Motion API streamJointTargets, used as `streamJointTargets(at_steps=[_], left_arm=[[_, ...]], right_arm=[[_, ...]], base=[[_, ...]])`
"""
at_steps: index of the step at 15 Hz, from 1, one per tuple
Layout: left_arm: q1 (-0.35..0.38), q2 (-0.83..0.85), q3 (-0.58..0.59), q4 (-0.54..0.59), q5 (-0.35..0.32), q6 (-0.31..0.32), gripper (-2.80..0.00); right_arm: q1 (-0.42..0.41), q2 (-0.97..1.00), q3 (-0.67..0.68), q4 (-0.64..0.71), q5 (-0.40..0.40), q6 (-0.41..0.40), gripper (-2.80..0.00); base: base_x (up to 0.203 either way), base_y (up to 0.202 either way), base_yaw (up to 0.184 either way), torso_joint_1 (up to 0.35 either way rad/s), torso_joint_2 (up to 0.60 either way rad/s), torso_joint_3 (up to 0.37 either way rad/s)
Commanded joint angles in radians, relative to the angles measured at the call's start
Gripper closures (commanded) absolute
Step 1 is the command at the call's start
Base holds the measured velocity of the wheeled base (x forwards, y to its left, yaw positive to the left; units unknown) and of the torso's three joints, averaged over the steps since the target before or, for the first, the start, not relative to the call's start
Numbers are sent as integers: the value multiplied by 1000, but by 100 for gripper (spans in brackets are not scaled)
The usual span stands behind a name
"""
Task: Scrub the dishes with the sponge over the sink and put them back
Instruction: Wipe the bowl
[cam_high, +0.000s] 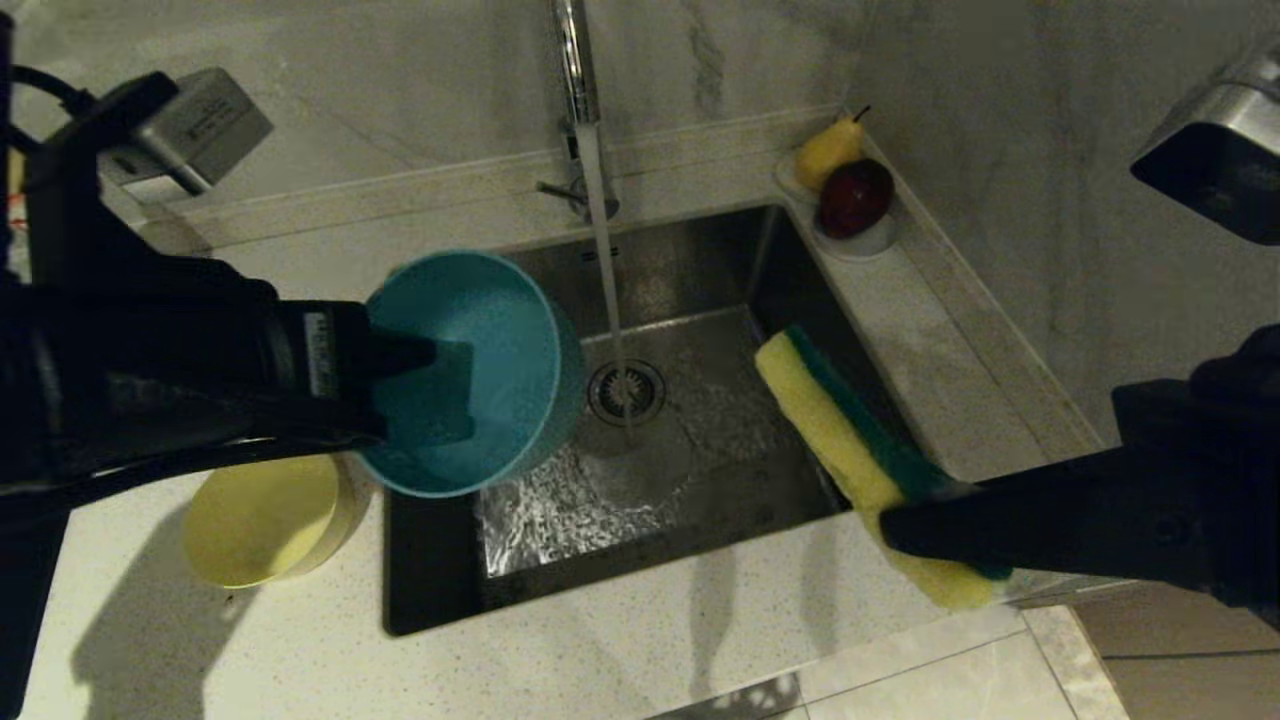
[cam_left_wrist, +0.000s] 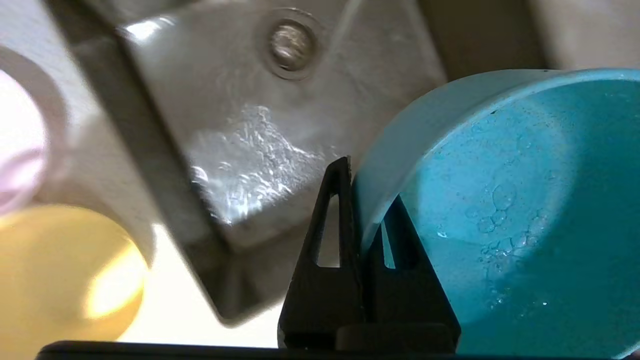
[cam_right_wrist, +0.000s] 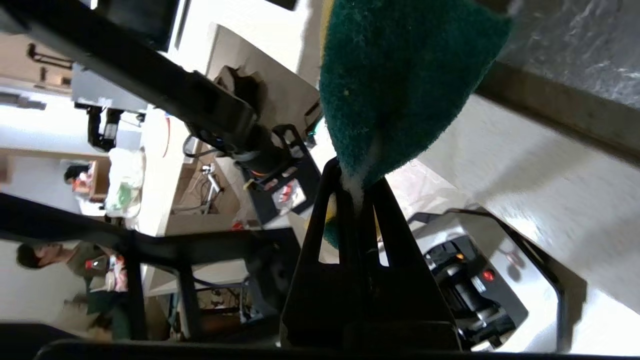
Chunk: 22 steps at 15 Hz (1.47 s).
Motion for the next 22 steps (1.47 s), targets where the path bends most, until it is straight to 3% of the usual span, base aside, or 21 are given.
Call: streamJointTargets(at_steps=[1,3,6,10,12,14,22], left_arm=[[-27,89,1,-105,107,25,0],[-32,133,10,-196,182,116,0],[-75,163,18,-313,284,195,0],[-102,173,84,-521,319,351,0],[-104,203,134,-718,333,465,0],[-113,242,181,-851,362,536,0],[-118,233,254,-967,367,550,0]], right_arm=[[27,65,-41,2,1,2,0],[28,92,-57,0,2,2,0],[41,144,-79,-2,3,3,0],[42,212,-127,8,1,5,0],[43,246,-156,7,0,5,0],[43,276,-184,12,1,5,0],[43,369,-277,22,0,39,0]], base=[[0,0,0,0,0,0],[0,0,0,0,0,0],[0,0,0,0,0,0],[0,0,0,0,0,0],[0,0,0,0,0,0],[0,0,0,0,0,0],[0,0,0,0,0,0]])
